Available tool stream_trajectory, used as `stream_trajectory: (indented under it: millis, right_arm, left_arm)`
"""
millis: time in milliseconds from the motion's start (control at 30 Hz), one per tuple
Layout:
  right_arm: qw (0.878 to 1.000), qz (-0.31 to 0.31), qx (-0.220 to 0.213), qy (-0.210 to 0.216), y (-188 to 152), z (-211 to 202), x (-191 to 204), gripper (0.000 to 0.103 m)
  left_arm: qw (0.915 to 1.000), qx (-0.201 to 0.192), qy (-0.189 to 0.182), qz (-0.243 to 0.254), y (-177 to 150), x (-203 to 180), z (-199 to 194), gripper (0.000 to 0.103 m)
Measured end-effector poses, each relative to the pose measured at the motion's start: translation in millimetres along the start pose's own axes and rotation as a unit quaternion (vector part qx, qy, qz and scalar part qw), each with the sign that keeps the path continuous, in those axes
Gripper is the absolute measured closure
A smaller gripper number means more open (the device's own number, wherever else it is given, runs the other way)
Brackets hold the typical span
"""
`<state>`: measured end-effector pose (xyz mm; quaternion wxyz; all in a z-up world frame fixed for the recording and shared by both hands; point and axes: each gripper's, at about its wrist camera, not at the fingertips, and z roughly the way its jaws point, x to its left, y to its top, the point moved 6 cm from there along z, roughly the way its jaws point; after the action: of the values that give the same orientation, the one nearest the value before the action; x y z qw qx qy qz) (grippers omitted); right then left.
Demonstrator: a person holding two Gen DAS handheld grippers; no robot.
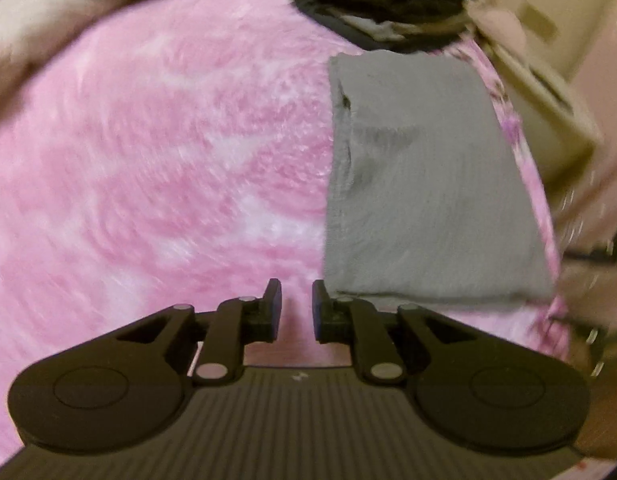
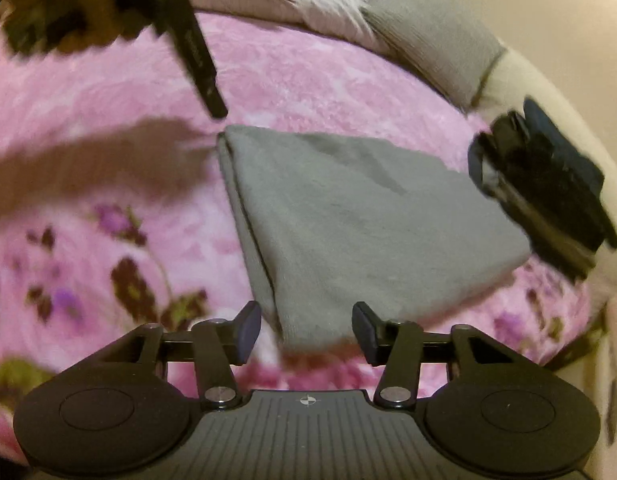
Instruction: Organize objects
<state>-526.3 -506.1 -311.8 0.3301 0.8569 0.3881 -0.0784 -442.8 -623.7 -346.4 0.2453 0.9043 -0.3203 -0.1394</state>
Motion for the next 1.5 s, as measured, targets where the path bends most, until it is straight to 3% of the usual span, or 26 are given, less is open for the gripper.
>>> stream_trajectory:
  millis: [67, 133, 233, 267, 300, 333, 367, 500, 567, 667, 733, 767, 800, 867, 933, 967, 1000, 1067, 1100, 1200, 1267, 1333, 1400, 1467, 1500]
  right_arm:
    - [0.999, -0.052, -0.001, 0.003, -2.1, 5.6, 12.4, 0.056]
    - [0.994, -0.106, 0.006, -0.012, -5.4, 19.2, 22.8, 0.056]
    - [0.989, -0.144, 0.009, -0.024, -14.3, 37.8, 26.0, 0.057]
    - [0.988, -0.150, 0.004, -0.028, -14.8, 39.0, 25.8, 0.065]
    - [0.987, -0.155, 0.007, -0.034, -14.6, 39.6, 23.4, 0.078]
    - [0.989, -0.142, 0.009, -0.026, -12.2, 37.0, 19.1, 0.079]
    - [0.991, -0.129, 0.009, -0.021, -8.7, 33.9, 14.9, 0.082]
    - [0.996, -0.087, -0.001, -0.005, 7.3, 11.8, -7.1, 0.084]
    - [0.997, -0.073, -0.008, 0.003, 16.1, 0.9, -17.9, 0.084]
    - [0.999, -0.041, -0.015, 0.012, 27.3, -13.6, -33.3, 0.084]
    - [0.999, -0.033, -0.018, 0.014, 32.7, -20.8, -39.1, 0.084]
    - [0.999, -0.031, -0.018, 0.013, 32.7, -23.3, -40.0, 0.084]
    - [0.999, -0.026, -0.015, 0.011, 30.4, -25.8, -39.9, 0.084]
    - [0.999, -0.027, -0.014, 0.015, 24.1, -26.6, -37.3, 0.084]
    - [0.999, -0.033, -0.018, 0.014, 13.7, -27.7, -31.0, 0.084]
    - [0.999, -0.039, -0.019, 0.008, 7.0, -27.2, -26.5, 0.078]
    - [0.998, -0.053, -0.017, -0.001, -0.8, -25.4, -20.6, 0.059]
    - [0.995, -0.091, -0.028, -0.037, -12.9, -21.8, -10.1, 0.034]
    - [0.992, -0.114, -0.039, -0.048, -17.6, -20.7, -3.5, 0.033]
    - [0.988, -0.138, -0.053, -0.051, -21.5, -10.3, 10.4, 0.033]
    - [0.980, -0.169, -0.073, -0.078, -20.9, -3.4, 18.0, 0.033]
    - [0.968, -0.198, -0.087, -0.127, -19.3, 7.3, 15.2, 0.047]
    - [0.964, -0.206, -0.087, -0.144, -19.7, 15.3, 11.0, 0.062]
    - [0.965, -0.209, -0.083, -0.134, -19.8, 16.9, 11.4, 0.081]
    - [0.970, -0.193, -0.079, -0.121, -18.0, 13.9, 9.7, 0.083]
  left_arm:
    - [0.9980, -0.009, 0.011, 0.062, -2.3, -6.2, -7.4, 0.092]
    - [0.9904, -0.013, 0.020, 0.136, -7.3, -18.7, -9.8, 0.085]
    - [0.9707, -0.027, 0.025, 0.237, -17.0, -41.6, -8.0, 0.060]
    - [0.9607, -0.033, 0.025, 0.275, -21.2, -50.9, -7.2, 0.045]
    - [0.9446, -0.046, 0.035, 0.323, -27.8, -61.3, -6.4, 0.037]
    - [0.9280, -0.057, 0.045, 0.365, -33.5, -70.8, -4.7, 0.025]
    - [0.9061, -0.071, 0.050, 0.414, -40.4, -82.1, -2.5, 0.020]
    - [0.8180, -0.103, 0.066, 0.562, -63.3, -112.7, 14.0, 0.017]
    - [0.7850, -0.112, 0.082, 0.604, -65.8, -118.2, 24.9, 0.018]
    - [0.7594, -0.115, 0.092, 0.634, -64.7, -118.6, 39.1, 0.032]
    - [0.7459, -0.110, 0.105, 0.649, -62.5, -116.4, 46.2, 0.064]
    - [0.7436, -0.109, 0.110, 0.651, -60.3, -115.2, 47.3, 0.079]
    - [0.7460, -0.107, 0.106, 0.649, -58.0, -114.8, 46.2, 0.083]
    - [0.7510, -0.108, 0.098, 0.644, -53.5, -114.2, 40.0, 0.085]
    - [0.7615, -0.109, 0.087, 0.633, -44.2, -110.0, 32.7, 0.086]
    - [0.7680, -0.109, 0.078, 0.626, -40.3, -109.9, 28.8, 0.086]
    - [0.7773, -0.106, 0.069, 0.616, -36.2, -108.7, 25.9, 0.086]
    - [0.7933, -0.102, 0.058, 0.597, -27.3, -107.4, 22.5, 0.086]
    - [0.7992, -0.100, 0.054, 0.590, -23.7, -107.0, 21.3, 0.086]
    - [0.8214, -0.093, 0.034, 0.562, -15.1, -106.0, 15.9, 0.086]
    - [0.8341, -0.088, 0.018, 0.544, -9.6, -105.2, 12.7, 0.087]
    - [0.8493, -0.083, 0.004, 0.521, -1.2, -103.8, 11.5, 0.087]
    - [0.8542, -0.082, -0.001, 0.513, 0.7, -102.2, 8.0, 0.087]
    - [0.8570, -0.081, -0.002, 0.509, 2.6, -102.1, 6.7, 0.087]
    - [0.8558, -0.082, -0.002, 0.511, 1.4, -102.7, 5.1, 0.087]
